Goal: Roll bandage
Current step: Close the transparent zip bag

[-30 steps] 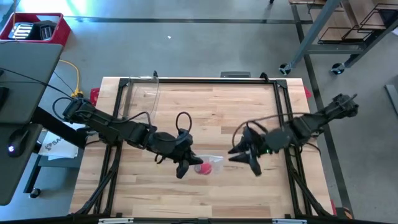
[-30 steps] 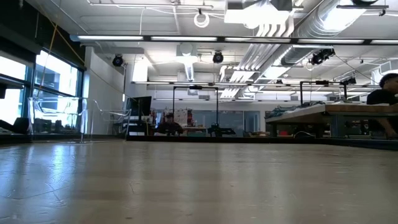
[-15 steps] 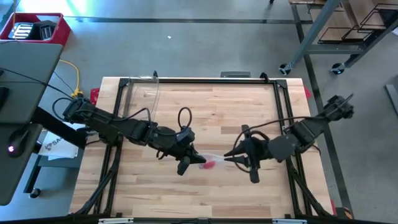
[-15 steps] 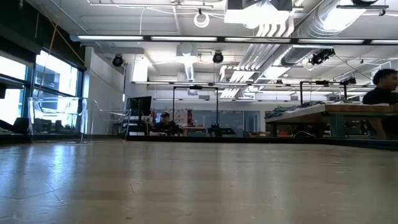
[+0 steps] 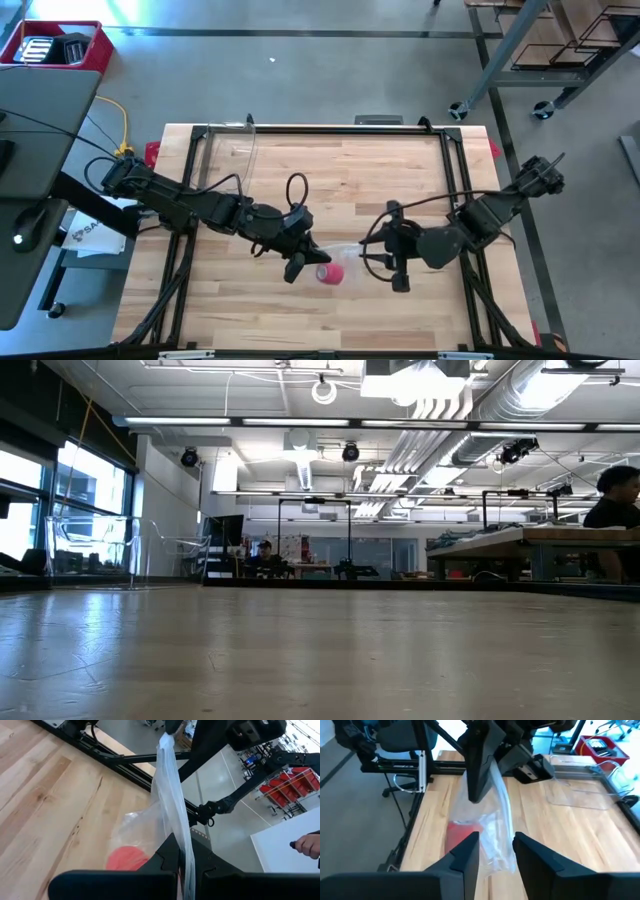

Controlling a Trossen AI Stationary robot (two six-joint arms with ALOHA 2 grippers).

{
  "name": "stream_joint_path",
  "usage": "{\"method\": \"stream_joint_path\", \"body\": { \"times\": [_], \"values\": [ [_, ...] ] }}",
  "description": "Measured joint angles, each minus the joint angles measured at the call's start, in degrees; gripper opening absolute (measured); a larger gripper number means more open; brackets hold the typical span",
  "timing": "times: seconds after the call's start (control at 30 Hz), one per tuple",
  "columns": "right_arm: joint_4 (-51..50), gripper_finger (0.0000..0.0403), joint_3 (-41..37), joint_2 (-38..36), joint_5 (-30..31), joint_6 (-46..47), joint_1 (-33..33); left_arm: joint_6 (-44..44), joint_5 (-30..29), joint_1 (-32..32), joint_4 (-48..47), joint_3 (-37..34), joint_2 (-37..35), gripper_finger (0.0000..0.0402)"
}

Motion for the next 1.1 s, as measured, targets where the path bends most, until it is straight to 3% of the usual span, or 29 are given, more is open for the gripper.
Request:
{"method": "stream_joint_path", "body": {
  "times": [0.23,0.33,0.4,0.83,1.1],
  "values": [
    [-0.14,0.0055,0.00,-0.02,0.41,-1.41,-1.56,2.01,-0.10,0.00,0.02,-0.01,0.00,0.0000],
    [-0.11,0.0015,0.00,0.09,-2.01,-1.44,-2.78,4.61,0.47,0.00,0.00,0.01,0.00,0.0000],
    [0.09,0.0009,0.00,0.16,-4.21,-1.41,-3.40,6.02,1.00,0.00,-0.17,-0.01,0.00,0.0000],
    [6.35,0.0038,0.00,0.18,-13.69,3.31,-7.74,13.40,3.52,0.18,-2.41,0.01,-0.72,0.0000],
    [8.66,0.0137,-0.02,-1.41,-24.31,5.29,-10.62,13.40,3.40,0.26,-2.36,0.00,-0.72,0.0000]
  ]
}}
